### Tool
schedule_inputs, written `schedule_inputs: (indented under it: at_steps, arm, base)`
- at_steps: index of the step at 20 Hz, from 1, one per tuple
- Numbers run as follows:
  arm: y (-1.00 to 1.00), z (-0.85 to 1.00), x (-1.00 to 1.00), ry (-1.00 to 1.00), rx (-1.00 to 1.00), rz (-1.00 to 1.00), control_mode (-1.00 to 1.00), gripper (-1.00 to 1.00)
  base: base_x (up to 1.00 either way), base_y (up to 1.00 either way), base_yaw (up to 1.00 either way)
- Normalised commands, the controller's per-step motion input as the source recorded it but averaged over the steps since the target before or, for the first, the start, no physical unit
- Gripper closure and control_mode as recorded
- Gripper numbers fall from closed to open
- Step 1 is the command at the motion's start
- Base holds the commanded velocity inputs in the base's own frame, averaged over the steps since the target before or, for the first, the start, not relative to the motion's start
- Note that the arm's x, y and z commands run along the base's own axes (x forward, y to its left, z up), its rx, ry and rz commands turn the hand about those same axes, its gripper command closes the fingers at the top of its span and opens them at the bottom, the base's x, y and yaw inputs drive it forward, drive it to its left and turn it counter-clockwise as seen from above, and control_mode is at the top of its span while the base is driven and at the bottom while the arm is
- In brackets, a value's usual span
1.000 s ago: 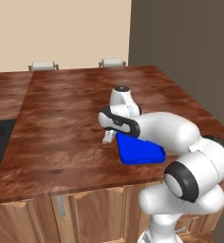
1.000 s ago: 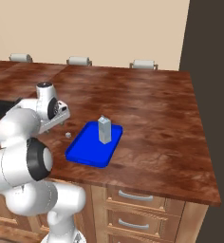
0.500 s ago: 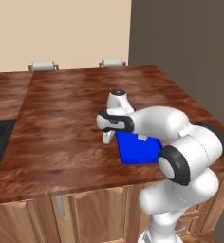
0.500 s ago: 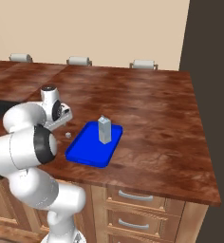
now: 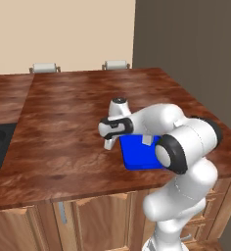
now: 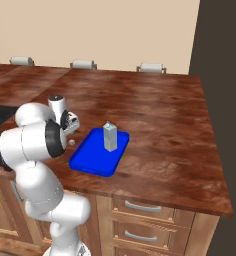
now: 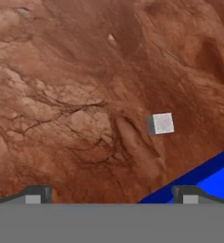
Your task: Take out the milk from the fridge and place it on the tray on the counter. Then take the sugar cube near the tray and place it in the tray.
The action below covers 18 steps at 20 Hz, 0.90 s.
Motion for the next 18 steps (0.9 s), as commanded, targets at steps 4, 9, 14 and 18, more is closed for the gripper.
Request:
schedule_inputs:
  at_steps: [4, 9, 14, 18]
  arm:
    - [0.0, -0.12, 0.35, 0.0, 0.0, 0.0, -1.0, -1.0]
    - [0.0, -0.13, 0.36, 0.0, 0.0, 0.0, -1.0, -1.0]
    - [0.0, -0.2, 0.19, 0.03, 0.0, 0.0, -1.0, -1.0]
    - [0.12, -0.29, 0.12, 0.07, 0.0, -0.01, -1.0, -1.0]
  base:
    - [0.0, 0.0, 0.0]
    - [0.0, 0.0, 0.0]
    - [0.0, 0.0, 0.0]
    - [0.0, 0.0, 0.0]
